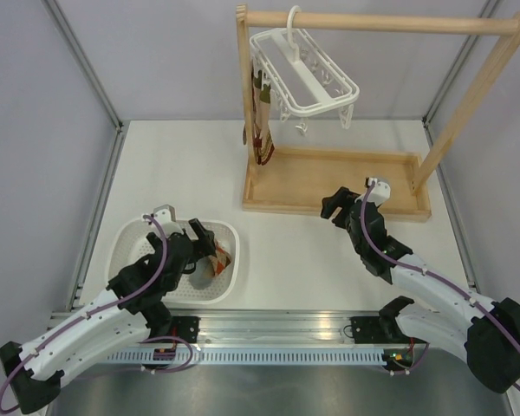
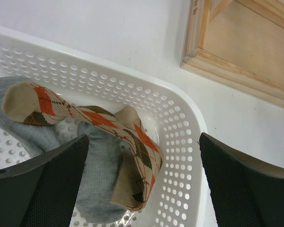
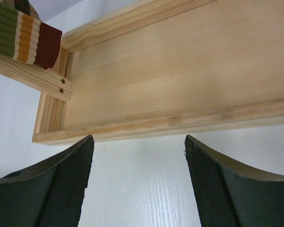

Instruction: Remove the socks clipped to the hanger

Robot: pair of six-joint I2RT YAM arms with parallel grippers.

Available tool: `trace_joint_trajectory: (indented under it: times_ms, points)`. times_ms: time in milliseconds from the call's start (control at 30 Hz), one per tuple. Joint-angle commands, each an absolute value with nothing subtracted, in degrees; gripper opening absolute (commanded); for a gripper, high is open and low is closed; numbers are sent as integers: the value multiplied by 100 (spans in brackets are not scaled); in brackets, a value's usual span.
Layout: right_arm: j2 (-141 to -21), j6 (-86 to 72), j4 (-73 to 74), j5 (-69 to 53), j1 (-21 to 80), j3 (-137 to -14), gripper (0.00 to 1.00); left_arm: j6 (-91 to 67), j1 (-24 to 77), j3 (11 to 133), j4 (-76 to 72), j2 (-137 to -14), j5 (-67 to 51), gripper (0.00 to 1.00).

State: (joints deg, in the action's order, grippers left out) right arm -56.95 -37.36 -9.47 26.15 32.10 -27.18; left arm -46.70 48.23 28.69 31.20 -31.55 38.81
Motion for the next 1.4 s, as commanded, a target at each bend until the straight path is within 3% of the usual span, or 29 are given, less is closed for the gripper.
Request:
trace_joint_trajectory:
  times_ms: [0,267,633,1133,1367]
  points:
    - [-5608,-3876,-1239,2540,3155,-2646,81,-4895,4808,3015,3129,-3120,4025,100]
    - [-5484,-3894,-1257,2470,3103,-2514,82,-4430,4808,3208,2681,-3453,3745,100]
    - [-5133,-3850,-1204,2320,2945,-2259,82,-3253,4808,3304,749,-4437,2594,100]
    - [-4764,-3736,-1037,2250,2699,-2030,82,-2329,4737,5870,-518,-7013,1425,100]
    - [-4606,-3753,-1037,2022,2531,-1986,83,-1838,4729,6819,-624,-7936,1555,100]
